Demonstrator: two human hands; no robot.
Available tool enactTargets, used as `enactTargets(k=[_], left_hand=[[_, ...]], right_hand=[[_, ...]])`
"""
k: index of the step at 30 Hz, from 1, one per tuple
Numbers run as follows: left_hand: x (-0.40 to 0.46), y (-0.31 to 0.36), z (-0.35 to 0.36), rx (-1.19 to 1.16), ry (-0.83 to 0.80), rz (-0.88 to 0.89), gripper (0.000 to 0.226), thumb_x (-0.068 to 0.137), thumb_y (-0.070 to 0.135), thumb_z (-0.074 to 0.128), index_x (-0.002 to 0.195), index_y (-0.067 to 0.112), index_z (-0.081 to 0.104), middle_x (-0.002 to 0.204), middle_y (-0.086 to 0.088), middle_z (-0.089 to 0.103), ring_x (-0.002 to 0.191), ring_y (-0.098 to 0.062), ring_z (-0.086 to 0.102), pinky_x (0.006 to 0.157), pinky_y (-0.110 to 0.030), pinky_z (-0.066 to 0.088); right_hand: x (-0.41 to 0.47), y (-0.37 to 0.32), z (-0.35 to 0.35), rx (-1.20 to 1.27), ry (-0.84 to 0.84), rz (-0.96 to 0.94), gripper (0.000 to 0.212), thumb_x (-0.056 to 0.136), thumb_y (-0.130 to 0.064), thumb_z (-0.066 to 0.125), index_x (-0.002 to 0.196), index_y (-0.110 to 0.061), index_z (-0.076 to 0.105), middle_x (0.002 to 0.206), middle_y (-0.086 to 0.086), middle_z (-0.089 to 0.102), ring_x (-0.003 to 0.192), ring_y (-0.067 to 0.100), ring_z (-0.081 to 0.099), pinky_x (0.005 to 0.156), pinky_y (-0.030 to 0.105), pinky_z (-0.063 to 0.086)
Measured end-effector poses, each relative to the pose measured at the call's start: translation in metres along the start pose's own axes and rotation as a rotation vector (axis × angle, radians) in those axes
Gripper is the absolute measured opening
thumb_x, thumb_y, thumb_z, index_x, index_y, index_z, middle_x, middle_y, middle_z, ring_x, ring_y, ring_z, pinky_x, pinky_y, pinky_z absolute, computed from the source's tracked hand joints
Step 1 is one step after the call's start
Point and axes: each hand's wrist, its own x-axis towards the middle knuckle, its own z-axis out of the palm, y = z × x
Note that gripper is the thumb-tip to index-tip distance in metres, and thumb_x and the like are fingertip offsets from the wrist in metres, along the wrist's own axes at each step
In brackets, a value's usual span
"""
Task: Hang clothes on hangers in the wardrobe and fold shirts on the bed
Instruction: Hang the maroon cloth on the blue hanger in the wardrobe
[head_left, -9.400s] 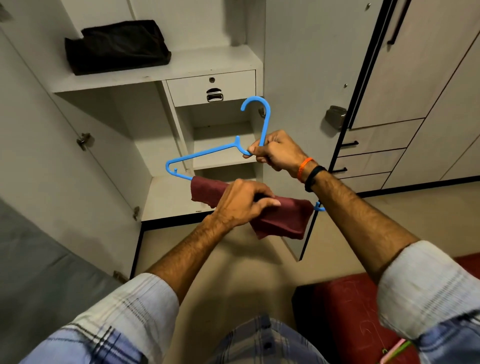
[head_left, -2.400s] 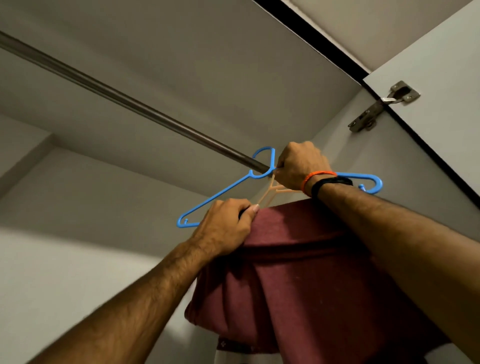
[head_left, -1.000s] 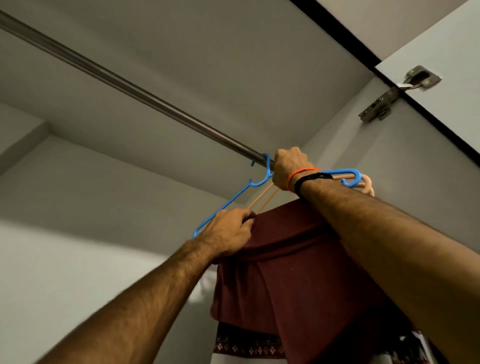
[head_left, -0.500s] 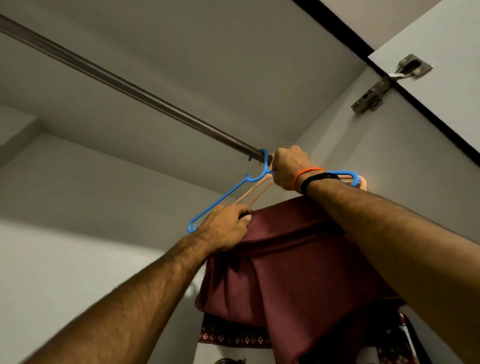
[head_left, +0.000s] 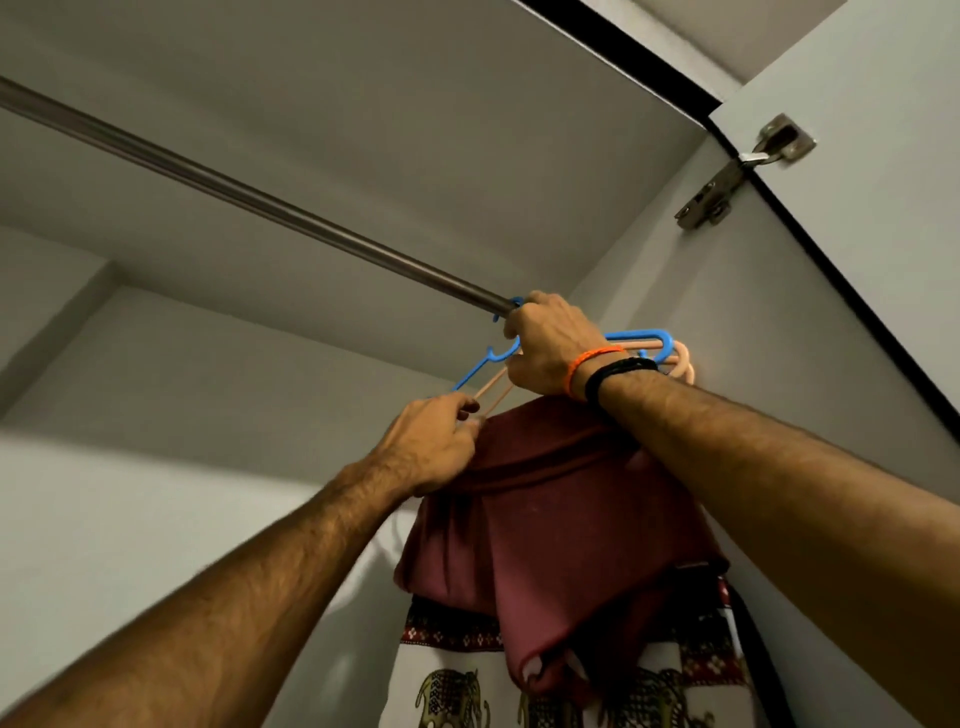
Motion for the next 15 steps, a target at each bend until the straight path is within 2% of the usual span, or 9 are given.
enactTargets(k=[4, 9, 12, 15], left_hand=[[-0.021, 0.005, -0.024, 0.002, 0.023, -0.046, 0.037, 0.099, 0.037, 0.053, 0.132, 0.021, 0.058, 0.130, 0.001, 0.063, 0.119, -0.019, 0.058, 0.091, -0.024, 0.040], [-0.063, 0.016, -0.058, -0.021, -0.022, -0.047, 0.040, 0.099, 0.041, 0.054, 0.132, 0.018, 0.057, 0.130, -0.002, 0.063, 0.117, -0.020, 0.059, 0.093, -0.030, 0.045], [-0.097, 0.022, -0.081, -0.045, -0.038, -0.049, 0.039, 0.098, 0.041, 0.056, 0.128, 0.018, 0.058, 0.126, -0.003, 0.065, 0.115, -0.021, 0.060, 0.093, -0.033, 0.048], [-0.140, 0.026, -0.101, -0.099, -0.087, -0.065, 0.035, 0.097, 0.040, 0.058, 0.124, 0.017, 0.059, 0.122, -0.002, 0.066, 0.112, -0.021, 0.061, 0.092, -0.032, 0.048]], right_hand=[[-0.020, -0.018, -0.017, 0.052, -0.058, -0.023, 0.036, 0.083, -0.024, 0.066, 0.116, -0.010, 0.067, 0.121, 0.013, 0.056, 0.113, 0.032, 0.053, 0.095, 0.042, 0.048], [-0.055, -0.047, -0.047, 0.106, -0.100, -0.048, 0.031, 0.085, -0.024, 0.068, 0.112, -0.009, 0.069, 0.114, 0.012, 0.059, 0.109, 0.028, 0.054, 0.094, 0.040, 0.048], [-0.082, -0.065, -0.068, 0.145, -0.126, -0.040, 0.032, 0.081, -0.026, 0.070, 0.108, -0.010, 0.071, 0.111, 0.011, 0.063, 0.105, 0.027, 0.058, 0.087, 0.034, 0.049], [-0.122, -0.086, -0.097, 0.177, -0.162, 0.012, 0.034, 0.073, -0.036, 0.064, 0.090, -0.009, 0.073, 0.095, 0.012, 0.066, 0.091, 0.029, 0.061, 0.074, 0.031, 0.048]])
